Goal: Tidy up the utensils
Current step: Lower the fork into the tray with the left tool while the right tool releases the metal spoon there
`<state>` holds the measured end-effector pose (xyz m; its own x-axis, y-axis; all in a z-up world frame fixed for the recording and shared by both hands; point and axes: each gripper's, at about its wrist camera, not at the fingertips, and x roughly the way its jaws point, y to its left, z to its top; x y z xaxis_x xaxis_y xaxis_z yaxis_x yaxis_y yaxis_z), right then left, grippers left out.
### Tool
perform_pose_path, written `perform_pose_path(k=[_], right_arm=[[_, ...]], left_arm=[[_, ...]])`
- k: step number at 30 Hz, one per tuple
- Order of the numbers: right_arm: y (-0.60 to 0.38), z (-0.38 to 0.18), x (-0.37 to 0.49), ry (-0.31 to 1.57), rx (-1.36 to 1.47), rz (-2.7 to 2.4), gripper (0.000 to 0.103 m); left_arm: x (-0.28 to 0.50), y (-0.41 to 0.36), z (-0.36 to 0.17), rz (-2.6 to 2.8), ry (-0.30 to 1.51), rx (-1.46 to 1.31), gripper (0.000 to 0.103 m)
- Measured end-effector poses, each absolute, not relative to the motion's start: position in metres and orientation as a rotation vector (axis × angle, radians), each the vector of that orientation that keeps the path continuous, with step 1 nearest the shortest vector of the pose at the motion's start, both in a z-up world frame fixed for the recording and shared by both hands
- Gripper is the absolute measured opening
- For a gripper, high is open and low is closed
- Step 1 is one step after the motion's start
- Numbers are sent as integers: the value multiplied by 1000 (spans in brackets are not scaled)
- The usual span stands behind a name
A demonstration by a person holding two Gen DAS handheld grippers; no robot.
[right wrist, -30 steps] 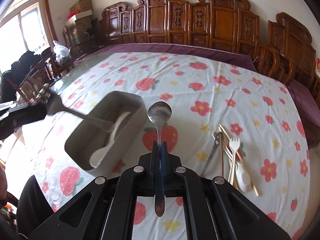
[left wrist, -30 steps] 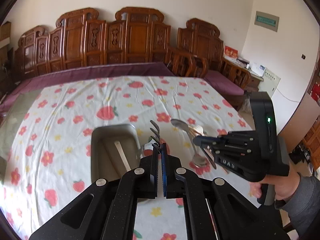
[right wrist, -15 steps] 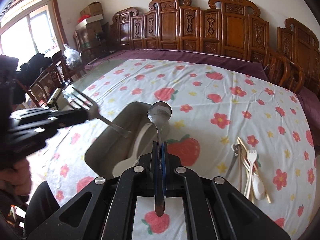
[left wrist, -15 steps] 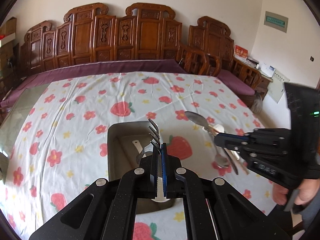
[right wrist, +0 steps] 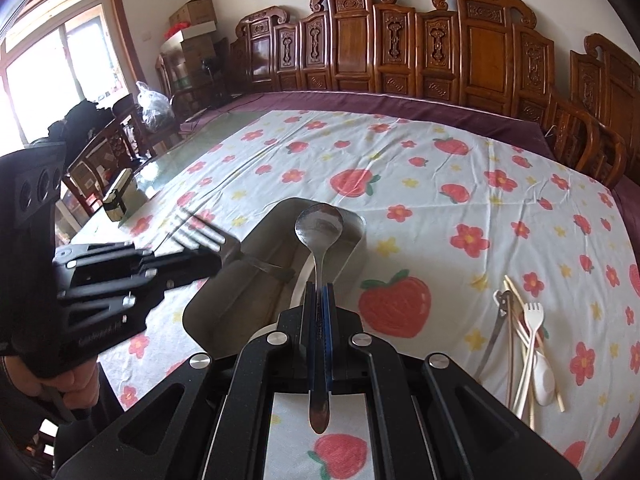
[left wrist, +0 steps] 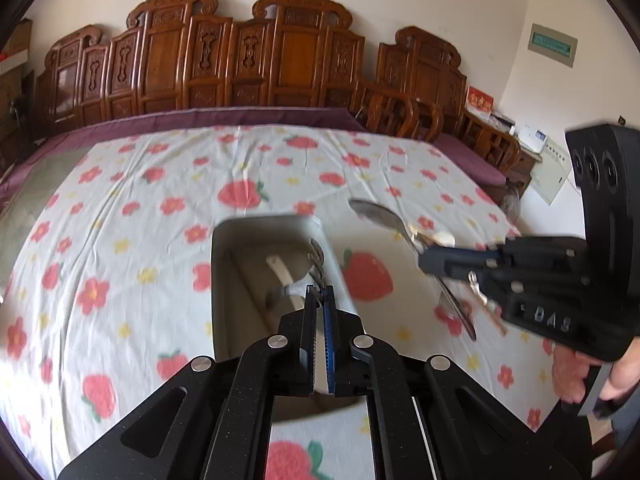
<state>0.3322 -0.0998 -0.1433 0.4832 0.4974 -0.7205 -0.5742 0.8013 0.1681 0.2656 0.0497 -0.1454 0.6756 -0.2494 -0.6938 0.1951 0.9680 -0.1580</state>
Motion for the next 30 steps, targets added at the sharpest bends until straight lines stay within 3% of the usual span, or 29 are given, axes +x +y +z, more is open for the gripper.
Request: perform_pose_path(k=[7, 12, 30], right_arm=[[-86, -152, 336, 873, -79, 666, 4], [-69, -153, 339, 881, -76, 680, 4], [-34, -173, 359, 930, -33, 691, 8]], left_arm=[[276, 57, -174, -180, 894, -55, 5], [274, 63, -163, -171, 863, -62, 32], [251, 85, -137, -138, 815, -60, 35]])
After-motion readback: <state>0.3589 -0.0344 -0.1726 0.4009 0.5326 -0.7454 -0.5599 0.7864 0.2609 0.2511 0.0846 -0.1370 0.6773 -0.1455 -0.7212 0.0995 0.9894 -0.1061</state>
